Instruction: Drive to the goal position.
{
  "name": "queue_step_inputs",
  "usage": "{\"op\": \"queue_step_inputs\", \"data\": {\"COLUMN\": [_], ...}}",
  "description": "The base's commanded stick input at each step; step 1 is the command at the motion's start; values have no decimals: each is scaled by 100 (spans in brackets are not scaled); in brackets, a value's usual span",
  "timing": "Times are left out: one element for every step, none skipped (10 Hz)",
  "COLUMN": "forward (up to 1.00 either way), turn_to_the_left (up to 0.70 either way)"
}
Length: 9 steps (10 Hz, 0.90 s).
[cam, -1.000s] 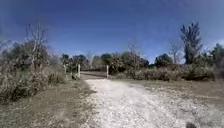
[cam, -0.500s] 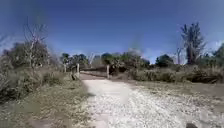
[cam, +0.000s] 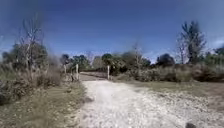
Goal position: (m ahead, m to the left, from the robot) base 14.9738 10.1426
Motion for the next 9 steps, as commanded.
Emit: {"op": "queue_step_inputs", "data": {"forward": [70, 70, 70, 70, 70, 70, 70, 70, 70], "turn_to_the_left": [0, 0, 0, 0, 0, 0, 19, 35, 35]}}
